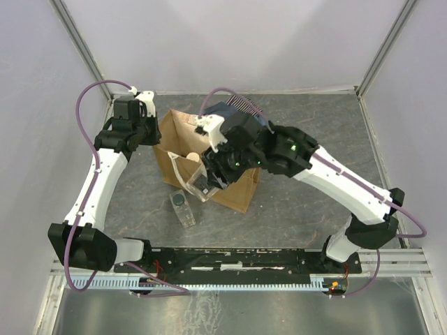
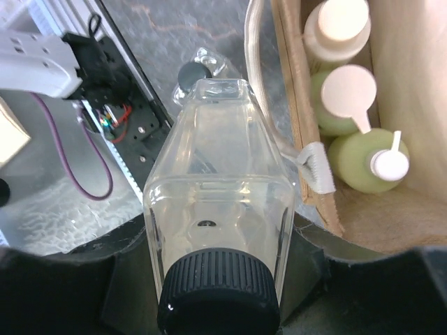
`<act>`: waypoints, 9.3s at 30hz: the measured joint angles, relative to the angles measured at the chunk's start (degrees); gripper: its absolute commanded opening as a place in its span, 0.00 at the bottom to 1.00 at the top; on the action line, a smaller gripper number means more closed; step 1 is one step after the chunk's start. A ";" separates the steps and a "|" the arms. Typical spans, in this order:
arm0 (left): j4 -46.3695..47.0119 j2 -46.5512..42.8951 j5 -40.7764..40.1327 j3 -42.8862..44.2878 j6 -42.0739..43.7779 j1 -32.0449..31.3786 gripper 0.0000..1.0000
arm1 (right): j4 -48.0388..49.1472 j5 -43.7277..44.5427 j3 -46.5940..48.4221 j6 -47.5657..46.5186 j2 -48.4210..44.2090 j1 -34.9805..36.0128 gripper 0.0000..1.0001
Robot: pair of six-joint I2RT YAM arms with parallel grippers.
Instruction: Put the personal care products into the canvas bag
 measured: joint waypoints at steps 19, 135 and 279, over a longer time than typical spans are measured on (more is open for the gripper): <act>0.48 -0.20 0.00 -0.28 0.02 0.00 0.17 | 11.56 -17.38 19.19 -1.20 16.24 -18.71 0.00; -23.02 -23.30 3.17 -12.44 -21.55 -3.04 1.00 | -0.13 7.23 11.85 -11.91 20.24 -23.61 0.86; -40.46 18.49 3.08 59.12 -16.55 -18.64 0.03 | -1.27 7.43 15.06 -15.02 28.72 -26.86 0.81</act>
